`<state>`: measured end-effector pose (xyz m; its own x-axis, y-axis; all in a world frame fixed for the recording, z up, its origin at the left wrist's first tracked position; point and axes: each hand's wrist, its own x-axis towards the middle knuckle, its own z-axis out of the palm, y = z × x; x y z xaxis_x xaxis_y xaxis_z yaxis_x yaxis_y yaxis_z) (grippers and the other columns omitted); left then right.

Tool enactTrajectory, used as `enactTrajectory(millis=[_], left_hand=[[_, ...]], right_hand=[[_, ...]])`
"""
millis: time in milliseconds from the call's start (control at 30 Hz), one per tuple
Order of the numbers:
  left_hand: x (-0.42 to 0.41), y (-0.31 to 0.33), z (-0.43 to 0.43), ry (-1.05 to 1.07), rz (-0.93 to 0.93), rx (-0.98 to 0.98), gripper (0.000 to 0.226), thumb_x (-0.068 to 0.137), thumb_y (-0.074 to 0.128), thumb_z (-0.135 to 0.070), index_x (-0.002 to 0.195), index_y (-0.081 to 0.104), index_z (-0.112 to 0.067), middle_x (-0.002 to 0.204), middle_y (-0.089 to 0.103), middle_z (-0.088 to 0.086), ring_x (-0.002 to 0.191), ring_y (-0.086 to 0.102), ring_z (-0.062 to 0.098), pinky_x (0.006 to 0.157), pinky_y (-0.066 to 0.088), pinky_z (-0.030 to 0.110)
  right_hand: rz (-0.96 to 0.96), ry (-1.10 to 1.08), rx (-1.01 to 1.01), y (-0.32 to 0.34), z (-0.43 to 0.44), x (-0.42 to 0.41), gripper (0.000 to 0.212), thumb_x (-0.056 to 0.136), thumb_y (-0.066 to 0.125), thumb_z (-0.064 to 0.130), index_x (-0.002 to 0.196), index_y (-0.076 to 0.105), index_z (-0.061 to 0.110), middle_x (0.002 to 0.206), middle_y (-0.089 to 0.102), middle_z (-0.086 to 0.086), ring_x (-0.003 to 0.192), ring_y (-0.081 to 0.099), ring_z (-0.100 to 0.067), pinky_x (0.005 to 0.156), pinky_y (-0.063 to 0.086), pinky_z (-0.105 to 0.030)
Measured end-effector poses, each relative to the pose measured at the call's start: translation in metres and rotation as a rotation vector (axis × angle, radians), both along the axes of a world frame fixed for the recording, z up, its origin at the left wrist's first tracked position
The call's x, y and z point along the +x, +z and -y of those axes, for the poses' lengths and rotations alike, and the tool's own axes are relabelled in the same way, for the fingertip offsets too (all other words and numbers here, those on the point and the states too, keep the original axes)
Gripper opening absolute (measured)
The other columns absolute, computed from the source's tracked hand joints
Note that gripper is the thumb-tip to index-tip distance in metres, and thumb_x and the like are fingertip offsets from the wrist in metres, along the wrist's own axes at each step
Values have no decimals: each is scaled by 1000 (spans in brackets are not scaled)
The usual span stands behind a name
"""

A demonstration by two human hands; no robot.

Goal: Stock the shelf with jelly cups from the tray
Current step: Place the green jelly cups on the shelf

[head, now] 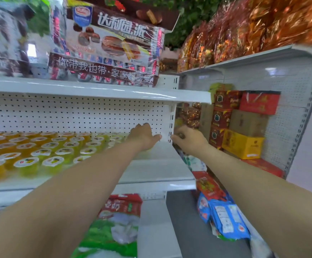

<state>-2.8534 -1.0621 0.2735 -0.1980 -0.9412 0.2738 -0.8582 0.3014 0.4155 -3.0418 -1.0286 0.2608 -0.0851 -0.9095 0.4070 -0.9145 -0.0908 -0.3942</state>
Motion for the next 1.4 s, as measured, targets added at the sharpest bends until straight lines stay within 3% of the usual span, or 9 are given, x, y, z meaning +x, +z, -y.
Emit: enactTrajectory(millis=[133, 267, 567, 733, 900, 1100, 1200, 1333, 1400], left_hand=[[-11, -13, -59, 13, 1, 0, 60, 93, 52, -56, 131, 50, -10, 134, 53, 12, 122, 51, 31, 96, 44, 37], [-17, -39, -109, -2, -17, 46, 55, 93, 57, -50, 128, 52, -8, 132, 56, 11, 121, 52, 30, 97, 45, 37], [-22, -140, -166, -55, -82, 206, 48, 85, 70, -37, 125, 54, -14, 123, 58, 13, 118, 50, 30, 91, 39, 32], [-25, -209, -176, -66, -67, 330, 48, 86, 70, -38, 125, 55, -16, 127, 56, 11, 116, 53, 29, 96, 42, 35], [-32, -291, -190, -96, -35, 493, 45, 84, 71, -36, 121, 56, -14, 114, 60, 16, 112, 53, 30, 90, 40, 32], [-29, -403, -214, -117, 2, 744, 44, 84, 70, -38, 120, 56, -18, 119, 60, 7, 118, 53, 27, 91, 42, 31], [-22, -457, -227, -129, 34, 868, 45, 84, 71, -39, 121, 57, -18, 114, 62, 10, 111, 57, 27, 85, 43, 30], [-15, -521, -255, -136, 77, 1040, 45, 84, 71, -39, 121, 57, -19, 112, 65, 6, 113, 57, 23, 86, 40, 28], [-15, -548, -272, -134, 93, 1130, 46, 84, 70, -39, 124, 57, -20, 120, 63, 6, 116, 56, 22, 88, 40, 27]], right_hand=[[-22, -1, 24, -6, -56, -15, 53, 92, 54, 54, 128, 56, 15, 116, 63, -6, 110, 58, -28, 76, 41, -30], [-1, -24, 74, -26, -109, -26, 58, 90, 64, 46, 134, 51, 12, 126, 62, -10, 115, 58, -28, 90, 47, -32], [20, -83, 263, -119, -176, -51, 60, 84, 72, 41, 135, 51, 17, 130, 60, -8, 119, 55, -26, 80, 36, -23], [28, -107, 374, -180, -191, -61, 60, 83, 74, 35, 134, 52, 15, 132, 58, -8, 119, 55, -26, 90, 42, -30], [43, -148, 569, -257, -197, -61, 62, 84, 73, 38, 136, 50, 14, 138, 54, -10, 127, 51, -27, 99, 41, -32], [167, -173, 790, -361, -215, -47, 58, 84, 73, 33, 132, 53, 5, 132, 57, -12, 125, 51, -27, 98, 36, -29], [230, -207, 933, -417, -235, -39, 60, 83, 73, 36, 131, 53, 7, 132, 57, -11, 125, 53, -27, 99, 39, -31], [321, -251, 1085, -477, -272, -29, 51, 85, 73, 34, 127, 57, 13, 128, 59, -8, 121, 55, -24, 95, 38, -25], [348, -270, 1162, -507, -287, -25, 47, 86, 72, 36, 126, 58, 16, 126, 61, -6, 121, 55, -23, 95, 38, -25]])
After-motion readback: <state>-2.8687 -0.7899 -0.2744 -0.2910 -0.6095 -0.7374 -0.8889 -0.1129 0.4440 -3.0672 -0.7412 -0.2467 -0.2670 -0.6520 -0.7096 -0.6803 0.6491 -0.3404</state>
